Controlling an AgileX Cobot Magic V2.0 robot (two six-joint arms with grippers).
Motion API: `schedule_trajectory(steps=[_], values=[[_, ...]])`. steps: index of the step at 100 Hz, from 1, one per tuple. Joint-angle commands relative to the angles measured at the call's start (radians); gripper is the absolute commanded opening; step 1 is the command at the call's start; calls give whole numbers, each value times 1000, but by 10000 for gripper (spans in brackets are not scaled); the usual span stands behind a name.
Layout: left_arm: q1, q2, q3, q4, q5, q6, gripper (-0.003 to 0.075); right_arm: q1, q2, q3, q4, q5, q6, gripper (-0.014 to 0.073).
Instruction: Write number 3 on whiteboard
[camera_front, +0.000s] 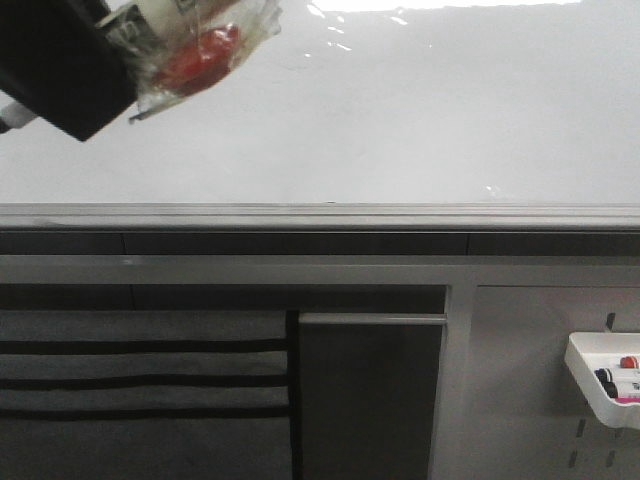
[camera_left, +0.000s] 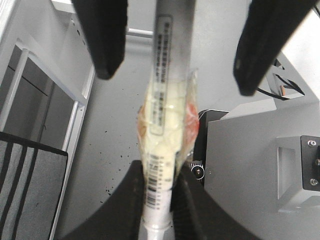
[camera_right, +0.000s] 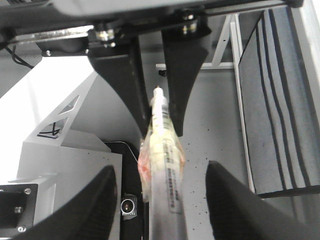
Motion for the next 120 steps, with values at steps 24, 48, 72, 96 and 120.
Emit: schedule_trajectory(steps=[24,48,72,96,120], values=[[-8,-17,-34,-48,-23,23,-18,2,-22,-33,41,-27,-85,349],[-8,-17,-34,-48,-45,25,-18,2,-22,-33,41,-14,-85,267],[-8,-17,-34,-48,-45,25,-18,2,-22,-33,41,-15,-85,73],[-8,-17,-34,-48,-77,25,-18,2,-22,-33,41,-12,-85,-28],[-6,-19,-34,-32,-125,25,263,2,-24,-33,-32,-18,-58,-28]])
